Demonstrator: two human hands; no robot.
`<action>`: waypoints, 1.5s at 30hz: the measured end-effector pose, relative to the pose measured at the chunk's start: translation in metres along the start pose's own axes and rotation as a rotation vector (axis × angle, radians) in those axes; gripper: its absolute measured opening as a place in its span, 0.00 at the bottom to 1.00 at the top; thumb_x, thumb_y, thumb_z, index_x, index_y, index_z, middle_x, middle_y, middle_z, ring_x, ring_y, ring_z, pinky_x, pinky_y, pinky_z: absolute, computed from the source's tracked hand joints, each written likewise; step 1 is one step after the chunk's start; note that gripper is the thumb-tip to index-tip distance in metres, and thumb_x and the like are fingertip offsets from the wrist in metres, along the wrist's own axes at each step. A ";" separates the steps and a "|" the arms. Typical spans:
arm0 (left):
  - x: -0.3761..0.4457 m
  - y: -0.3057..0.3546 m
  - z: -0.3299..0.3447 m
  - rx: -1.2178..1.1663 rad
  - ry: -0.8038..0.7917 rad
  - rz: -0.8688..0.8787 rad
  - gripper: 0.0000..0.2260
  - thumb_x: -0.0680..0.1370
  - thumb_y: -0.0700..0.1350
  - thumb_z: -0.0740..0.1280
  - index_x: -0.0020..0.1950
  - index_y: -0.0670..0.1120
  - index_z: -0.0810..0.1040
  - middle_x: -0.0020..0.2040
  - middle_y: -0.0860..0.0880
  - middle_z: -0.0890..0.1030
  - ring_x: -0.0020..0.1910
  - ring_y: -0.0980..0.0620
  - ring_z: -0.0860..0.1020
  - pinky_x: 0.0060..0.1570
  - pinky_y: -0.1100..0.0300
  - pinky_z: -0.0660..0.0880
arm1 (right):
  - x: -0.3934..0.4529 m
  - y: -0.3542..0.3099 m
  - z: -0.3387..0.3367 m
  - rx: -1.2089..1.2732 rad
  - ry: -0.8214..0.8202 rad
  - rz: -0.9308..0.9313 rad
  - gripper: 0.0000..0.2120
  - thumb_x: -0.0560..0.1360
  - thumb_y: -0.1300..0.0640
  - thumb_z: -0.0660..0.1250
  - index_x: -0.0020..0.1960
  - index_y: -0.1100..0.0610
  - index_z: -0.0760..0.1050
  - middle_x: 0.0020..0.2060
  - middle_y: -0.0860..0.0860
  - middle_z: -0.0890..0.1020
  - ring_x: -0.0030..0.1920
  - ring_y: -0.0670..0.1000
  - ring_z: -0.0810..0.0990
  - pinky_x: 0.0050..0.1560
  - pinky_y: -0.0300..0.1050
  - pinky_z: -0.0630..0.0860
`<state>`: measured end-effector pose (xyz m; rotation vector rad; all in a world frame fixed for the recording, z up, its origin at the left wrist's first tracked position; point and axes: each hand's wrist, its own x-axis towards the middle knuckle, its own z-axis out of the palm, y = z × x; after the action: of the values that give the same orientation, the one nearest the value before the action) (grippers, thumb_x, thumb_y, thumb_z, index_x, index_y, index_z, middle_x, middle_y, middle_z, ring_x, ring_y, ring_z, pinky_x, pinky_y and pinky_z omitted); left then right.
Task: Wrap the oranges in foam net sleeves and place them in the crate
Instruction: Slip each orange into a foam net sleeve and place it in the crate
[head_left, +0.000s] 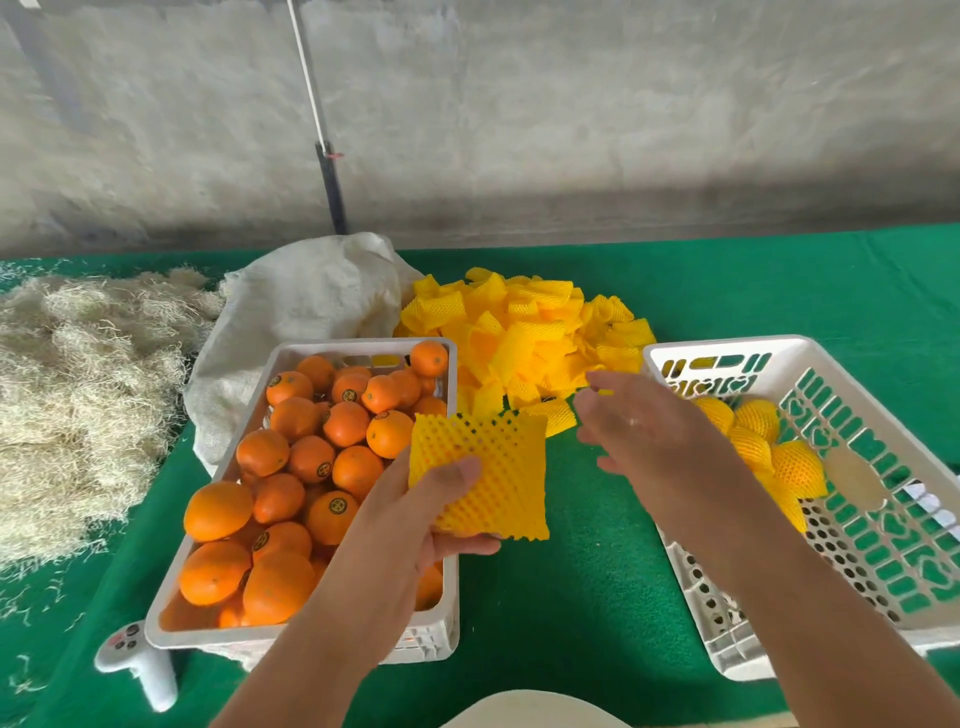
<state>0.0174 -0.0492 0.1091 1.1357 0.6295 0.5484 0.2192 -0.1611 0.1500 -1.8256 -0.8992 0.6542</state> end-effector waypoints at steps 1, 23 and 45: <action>0.001 -0.003 0.000 -0.078 0.010 -0.013 0.19 0.68 0.60 0.79 0.58 0.63 0.86 0.62 0.49 0.86 0.57 0.40 0.87 0.51 0.45 0.85 | 0.000 0.006 0.003 0.066 -0.097 0.063 0.39 0.60 0.15 0.63 0.62 0.36 0.78 0.56 0.38 0.86 0.56 0.42 0.85 0.63 0.55 0.81; 0.004 -0.036 0.028 -0.319 -0.062 -0.090 0.30 0.76 0.60 0.77 0.74 0.49 0.77 0.69 0.40 0.82 0.66 0.37 0.82 0.54 0.51 0.84 | -0.028 0.045 0.047 0.784 -0.217 0.386 0.16 0.86 0.60 0.59 0.71 0.58 0.77 0.62 0.59 0.85 0.66 0.64 0.82 0.69 0.64 0.78; 0.010 -0.068 0.062 0.463 -0.147 0.035 0.35 0.65 0.68 0.82 0.68 0.74 0.70 0.54 0.71 0.77 0.51 0.50 0.87 0.38 0.51 0.86 | -0.043 0.078 0.011 0.874 -0.220 0.477 0.26 0.79 0.40 0.68 0.71 0.53 0.76 0.60 0.55 0.86 0.62 0.57 0.85 0.65 0.59 0.81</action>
<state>0.0737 -0.1051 0.0618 1.6097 0.6258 0.3508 0.2084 -0.2112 0.0754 -1.1622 -0.2044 1.3195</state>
